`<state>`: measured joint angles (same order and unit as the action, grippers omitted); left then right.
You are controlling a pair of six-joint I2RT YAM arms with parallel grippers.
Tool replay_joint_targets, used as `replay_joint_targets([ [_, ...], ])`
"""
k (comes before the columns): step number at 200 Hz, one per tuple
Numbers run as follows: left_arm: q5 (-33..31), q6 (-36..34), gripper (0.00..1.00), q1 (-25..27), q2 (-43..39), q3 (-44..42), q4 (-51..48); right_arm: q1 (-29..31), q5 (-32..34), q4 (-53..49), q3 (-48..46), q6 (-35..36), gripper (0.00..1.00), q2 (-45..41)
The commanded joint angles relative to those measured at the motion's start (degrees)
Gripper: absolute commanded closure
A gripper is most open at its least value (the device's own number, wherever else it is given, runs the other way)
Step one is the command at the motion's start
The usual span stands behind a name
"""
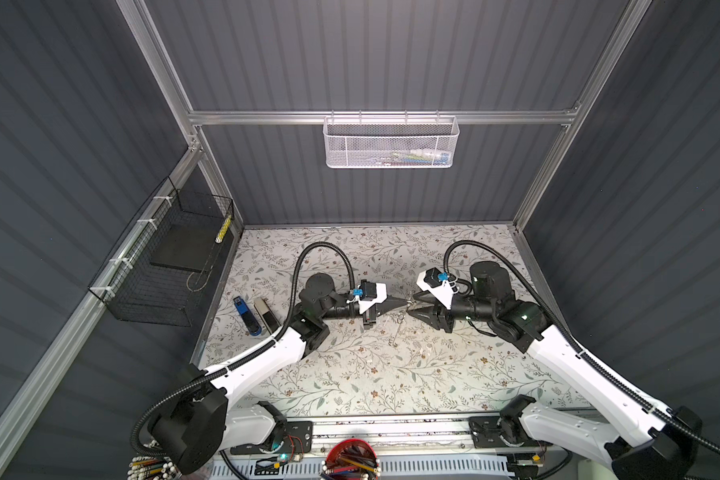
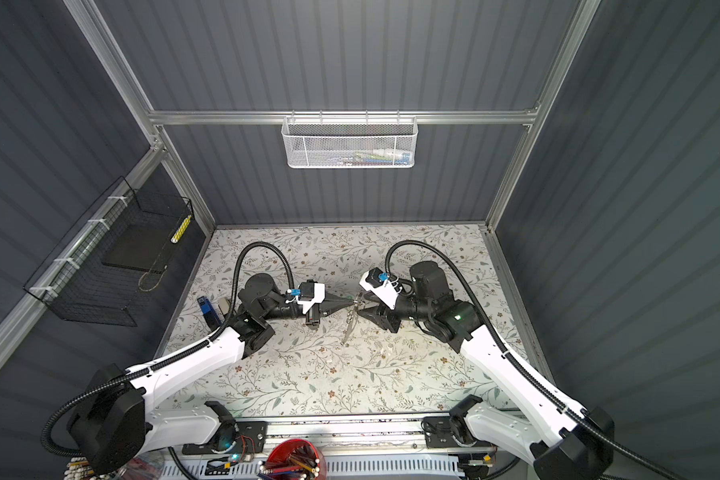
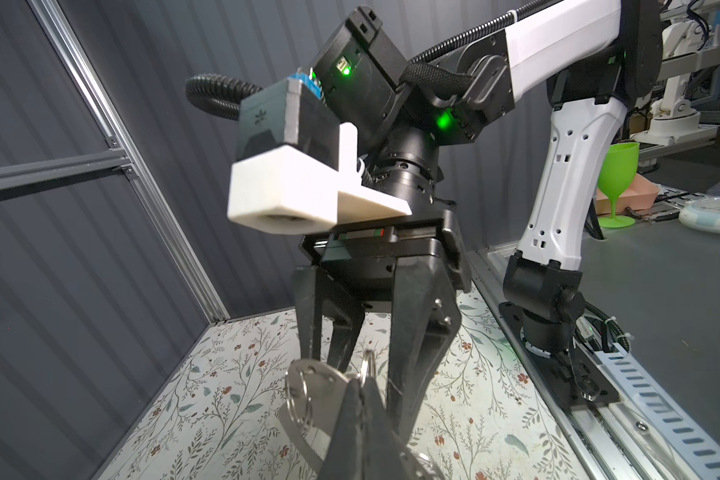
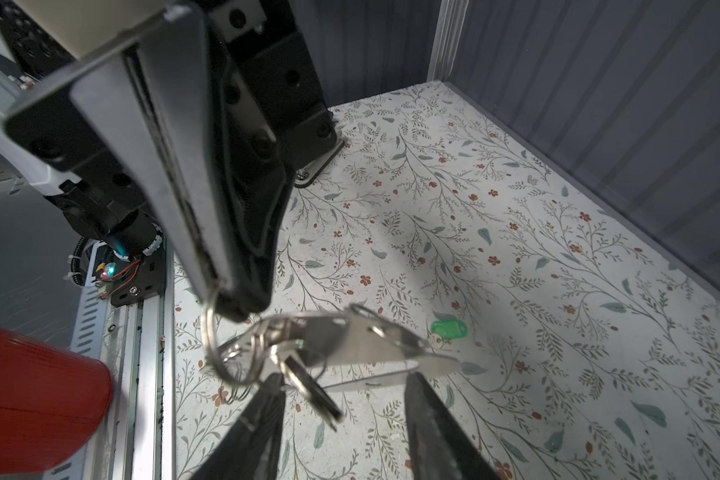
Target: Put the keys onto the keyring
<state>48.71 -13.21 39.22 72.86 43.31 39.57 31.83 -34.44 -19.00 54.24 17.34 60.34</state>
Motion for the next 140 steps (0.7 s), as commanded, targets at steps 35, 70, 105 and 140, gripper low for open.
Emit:
replay_joint_targets([
  [35, -0.2, 0.9, 1.0, 0.1, -0.5, 0.6, 1.8, -0.4, -6.8, -0.7, 1.7, 0.6, 0.71, -0.1],
  [70, -3.3, 1.1, 1.0, 0.1, -1.1, 0.5, 2.5, -0.6, -6.9, -6.0, 2.9, 2.3, 0.89, 0.4],
  [105, -6.6, 3.1, 1.0, 0.1, -0.9, -1.0, 6.1, -1.1, -5.4, -9.5, 5.6, 2.5, 0.96, 2.3],
  [140, -11.5, 3.4, 1.0, 1.0, -0.6, -2.8, 9.1, -1.0, -6.5, -8.8, 7.6, 1.0, 1.0, 5.8],
])
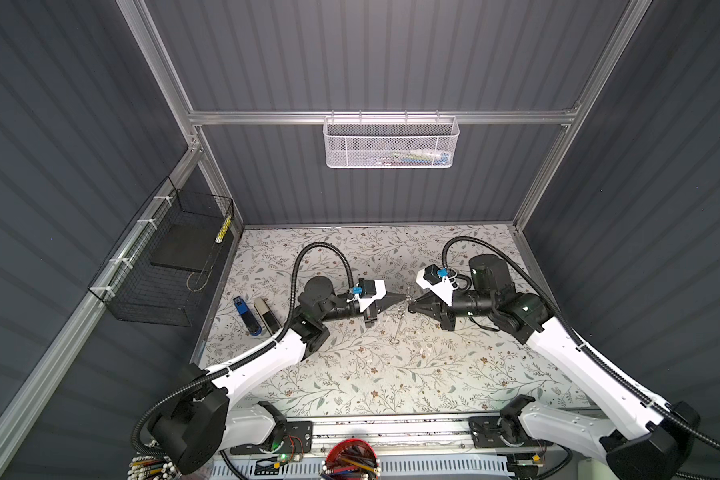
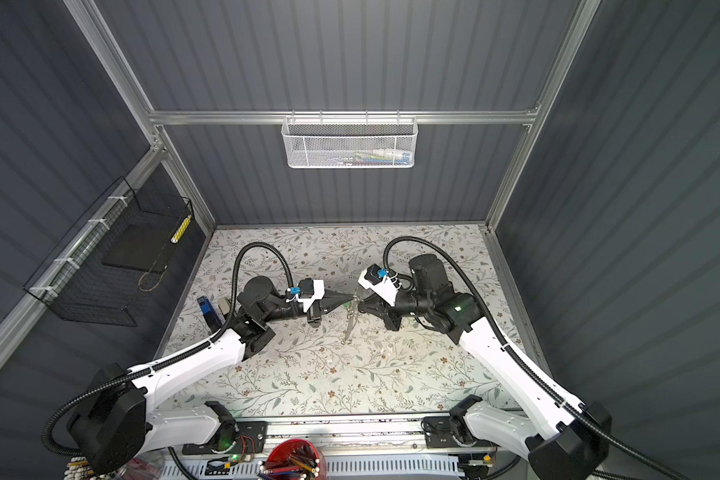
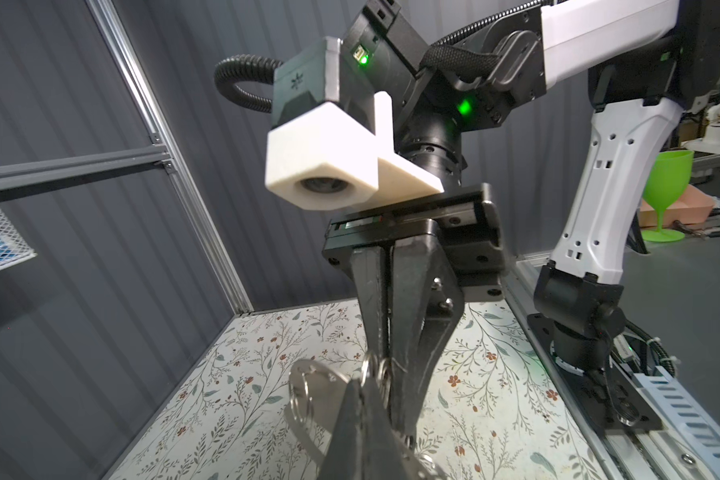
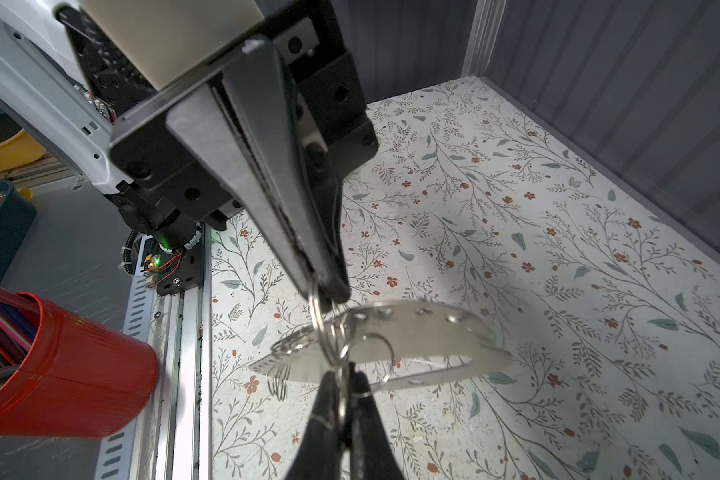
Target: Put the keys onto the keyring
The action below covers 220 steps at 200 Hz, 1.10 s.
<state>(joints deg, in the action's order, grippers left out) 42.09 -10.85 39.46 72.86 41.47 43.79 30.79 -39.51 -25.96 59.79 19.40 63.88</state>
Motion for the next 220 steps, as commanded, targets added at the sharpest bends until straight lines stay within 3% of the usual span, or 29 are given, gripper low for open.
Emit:
replay_joint_targets([
  [1, -5.0, 1.0, 1.0, 0.8, -0.6, -1.0, 4.9, 0.0, -1.4, -1.8, 2.2, -1.1, 1.0, 2.3],
  [91, -11.0, 3.2, 1.0, 2.2, 0.5, -5.1, 13.3, 1.5, 3.0, 1.4, 1.9, -4.3, 1.0, 4.1],
  [174, -13.8, 3.0, 1.0, 2.6, 0.1, -6.6, 14.1, 7.3, 14.7, 1.7, 3.2, -3.8, 1.0, 5.1],
  [220, -14.2, 3.5, 1.0, 2.6, -0.4, -7.0, 14.7, 7.7, 15.1, 3.0, 2.6, -4.4, 1.0, 3.7],
])
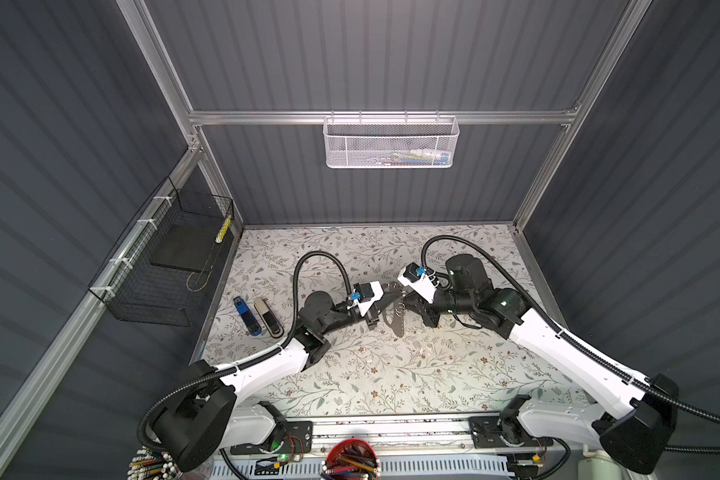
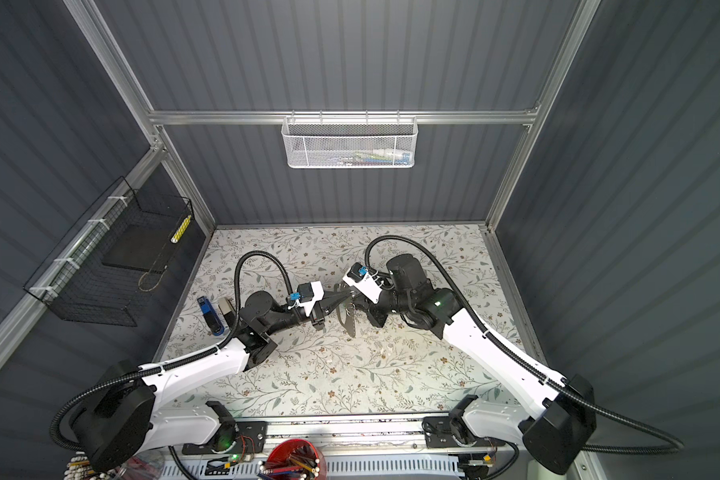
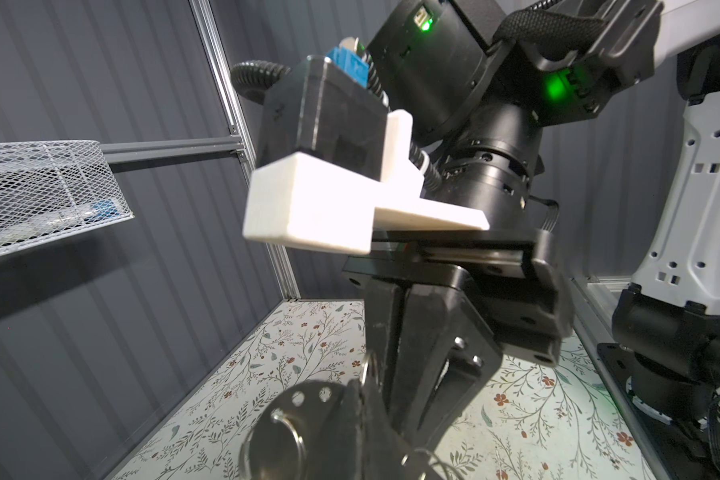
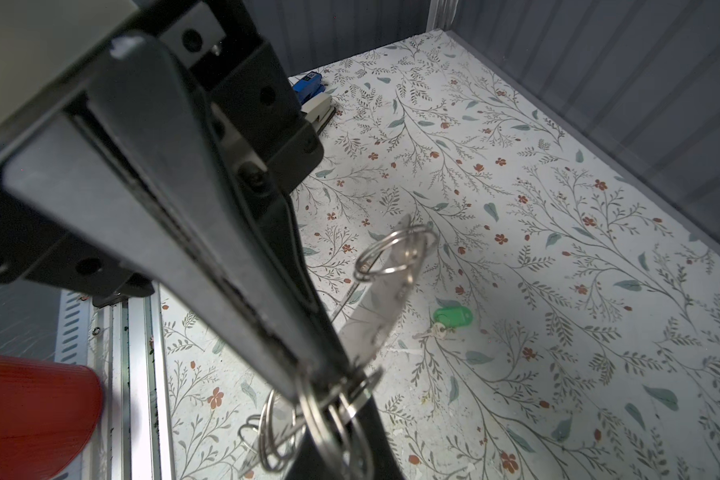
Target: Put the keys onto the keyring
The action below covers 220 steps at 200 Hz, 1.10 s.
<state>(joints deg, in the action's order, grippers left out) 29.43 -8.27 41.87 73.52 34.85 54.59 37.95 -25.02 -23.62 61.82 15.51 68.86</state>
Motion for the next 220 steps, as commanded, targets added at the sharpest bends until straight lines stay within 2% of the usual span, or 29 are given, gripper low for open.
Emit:
replay_joint_targets([
  [1, -1.6, 1.0, 1.0, 0.2, -1.1, -0.4, 3.9, 0.6, 0.6, 0.7, 0.6, -0.6, 1.0, -1.3],
  [69, -3.2, 2.6, 1.0, 0.5, 0.6, -1.4, 7.9, 3.1, 3.9, 5.4, 0.5, -5.4, 1.0, 0.4],
  [162, -4.2, 3.2, 1.0, 0.7, 1.0, -1.8, 9.5, 4.0, 8.1, 2.3, 0.8, -3.7, 1.0, 0.5],
  [175, -3.8, 3.3, 1.0, 0.7, 1.1, -1.8, 9.5, 4.0, 7.7, 2.0, 0.7, -2.7, 0.95, 0.0],
  [204, -3.1, 4.2, 1.0, 0.6, 1.1, -2.2, 10.2, 3.9, 9.0, -0.1, -0.4, -0.6, 0.74, -2.7],
  [220, -1.7, 4.7, 1.0, 0.6, 1.4, -2.2, 10.8, 3.7, 9.9, -1.4, -1.4, 0.9, 0.68, -4.4],
])
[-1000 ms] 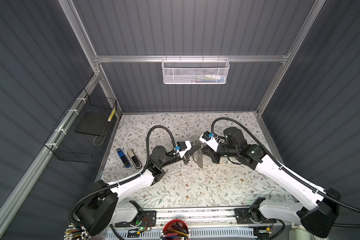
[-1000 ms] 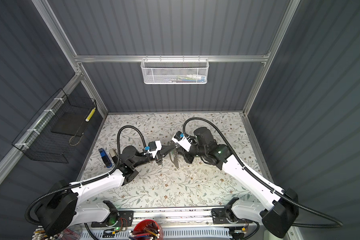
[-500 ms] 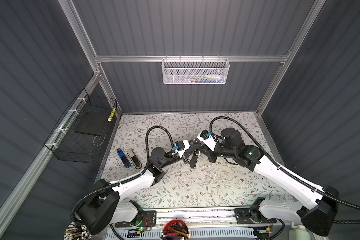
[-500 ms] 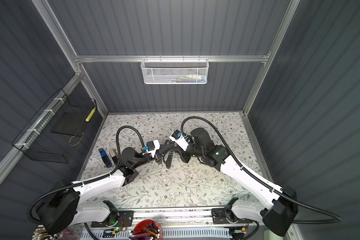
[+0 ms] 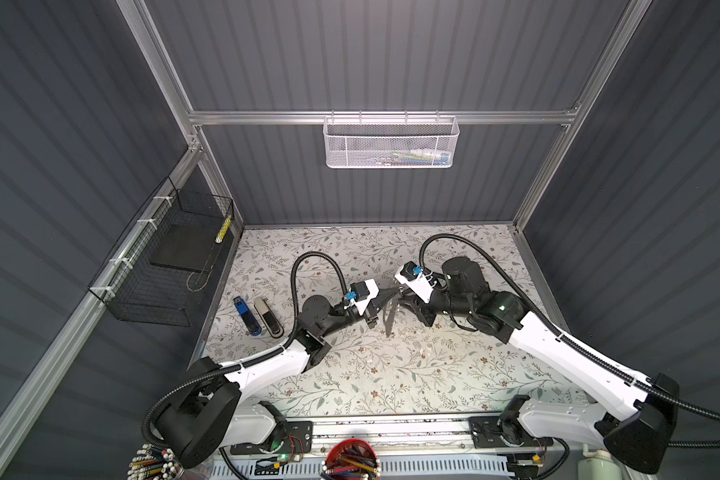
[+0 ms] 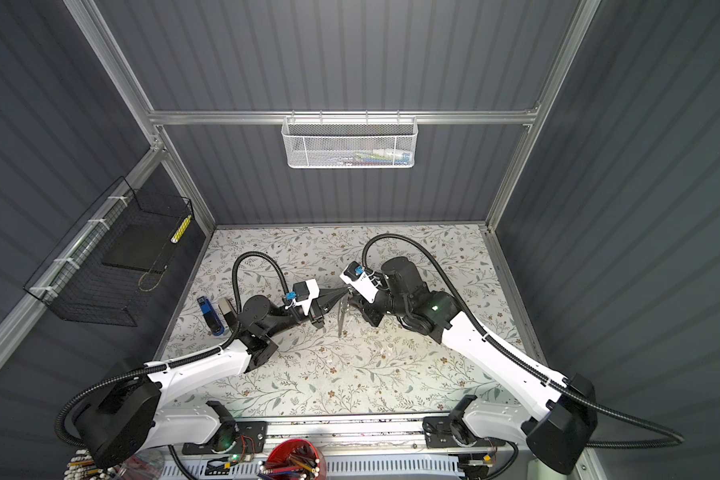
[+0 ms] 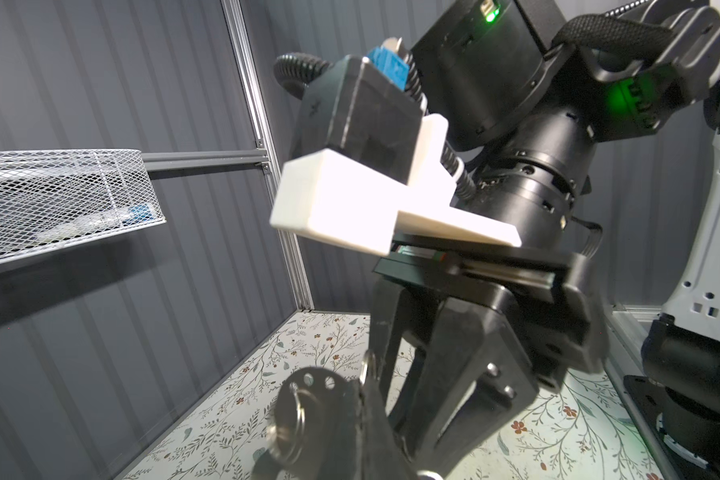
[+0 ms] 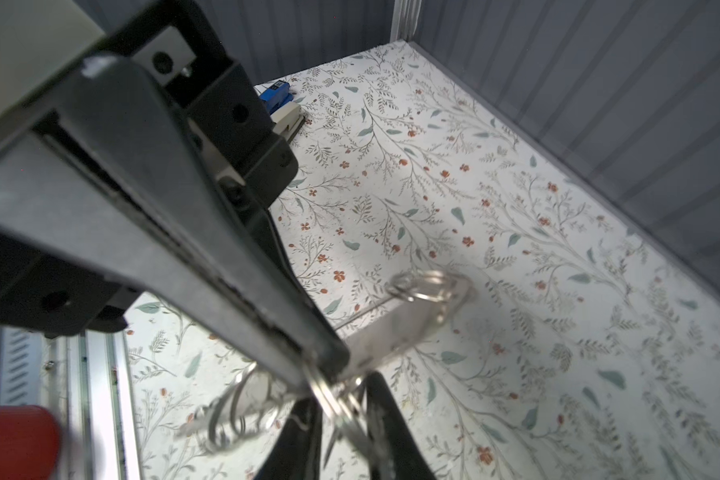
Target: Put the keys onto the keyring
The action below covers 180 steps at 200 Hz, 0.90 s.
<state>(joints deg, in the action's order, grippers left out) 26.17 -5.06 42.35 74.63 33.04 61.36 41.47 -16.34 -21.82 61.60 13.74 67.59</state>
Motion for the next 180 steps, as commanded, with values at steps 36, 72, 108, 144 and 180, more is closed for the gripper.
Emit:
replay_joint_targets([
  [36, 5.6, 3.3, 1.0, 0.0, 1.8, 0.2, 6.9, -2.0, -2.3, -5.1, -3.9, 7.8, 0.63, -9.6],
  [72, 10.0, 5.7, 1.0, -0.6, 3.0, 1.4, 9.1, -5.9, -10.8, -2.7, -4.0, 7.6, 0.66, -13.3],
  [108, 12.9, 8.0, 1.0, -0.8, 4.3, 2.4, 10.9, -6.7, -14.4, -0.8, -3.9, 6.7, 0.71, -12.9],
  [144, 14.2, 8.8, 1.0, -0.9, 5.0, 2.9, 11.6, -6.8, -17.7, -0.8, -3.3, 6.0, 0.73, -11.2],
  [180, 15.5, 9.3, 1.0, -1.0, 5.3, 3.3, 11.9, -6.8, -17.5, 0.8, -3.1, 6.2, 0.77, -10.4],
])
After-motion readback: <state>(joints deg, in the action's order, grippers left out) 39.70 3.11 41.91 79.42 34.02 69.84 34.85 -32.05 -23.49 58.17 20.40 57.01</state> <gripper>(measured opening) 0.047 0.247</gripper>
